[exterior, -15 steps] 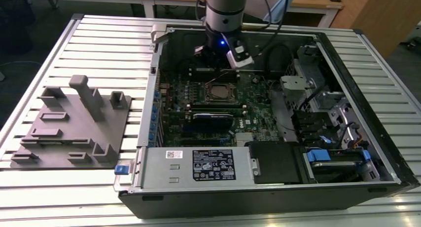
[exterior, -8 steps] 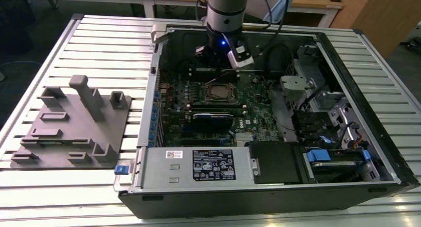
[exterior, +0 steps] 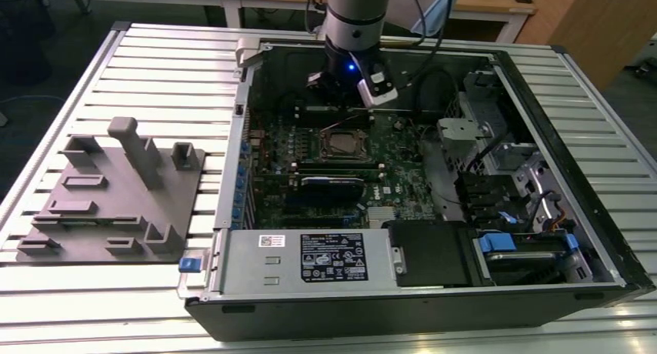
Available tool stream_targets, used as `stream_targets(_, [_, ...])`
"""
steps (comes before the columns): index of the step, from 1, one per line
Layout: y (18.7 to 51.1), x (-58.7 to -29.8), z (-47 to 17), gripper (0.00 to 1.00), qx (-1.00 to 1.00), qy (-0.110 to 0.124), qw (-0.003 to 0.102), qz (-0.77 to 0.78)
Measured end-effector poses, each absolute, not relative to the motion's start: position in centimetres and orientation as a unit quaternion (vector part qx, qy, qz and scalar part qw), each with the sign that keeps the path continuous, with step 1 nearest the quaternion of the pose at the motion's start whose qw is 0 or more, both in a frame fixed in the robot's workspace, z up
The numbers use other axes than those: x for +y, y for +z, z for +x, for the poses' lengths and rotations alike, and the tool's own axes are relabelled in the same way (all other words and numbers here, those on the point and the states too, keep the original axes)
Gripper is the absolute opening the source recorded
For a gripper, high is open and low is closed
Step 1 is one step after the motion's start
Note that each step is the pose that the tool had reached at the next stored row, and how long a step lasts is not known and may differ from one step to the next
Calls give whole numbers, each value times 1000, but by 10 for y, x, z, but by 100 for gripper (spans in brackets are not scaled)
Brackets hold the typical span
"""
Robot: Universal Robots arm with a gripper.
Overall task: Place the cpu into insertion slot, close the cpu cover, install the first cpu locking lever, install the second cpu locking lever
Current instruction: 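Install the first cpu locking lever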
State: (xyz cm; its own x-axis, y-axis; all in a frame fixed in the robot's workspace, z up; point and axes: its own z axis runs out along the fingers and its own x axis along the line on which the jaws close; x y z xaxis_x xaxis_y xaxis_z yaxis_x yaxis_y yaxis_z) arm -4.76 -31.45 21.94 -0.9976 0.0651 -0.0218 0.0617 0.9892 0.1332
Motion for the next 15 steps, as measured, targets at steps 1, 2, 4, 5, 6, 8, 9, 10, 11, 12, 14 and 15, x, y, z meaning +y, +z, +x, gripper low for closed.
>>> stream_targets(1, [219, -314, -48, 11, 997, 66, 13, 32])
stream_targets(2, [219, -314, -48, 11, 997, 66, 13, 32])
stream_targets(4, [219, -314, -48, 11, 997, 66, 13, 32])
stream_targets(5, [219, -314, -49, 11, 997, 67, 13, 32])
stream_targets(6, [219, -314, -50, 11, 997, 66, 13, 32])
stream_targets(8, [219, -315, -54, 11, 997, 66, 13, 32])
stream_targets(9, [219, -315, -56, 11, 997, 66, 13, 32])
stream_targets(10, [219, -315, -59, 11, 997, 66, 13, 32])
stream_targets(11, [219, -315, -61, 11, 997, 67, 13, 32])
stream_targets(12, [218, -315, -63, 11, 997, 67, 13, 32])
stream_targets(14, [218, -315, -66, 11, 997, 67, 13, 32])
stream_targets(15, [218, -315, -66, 11, 997, 68, 13, 32])
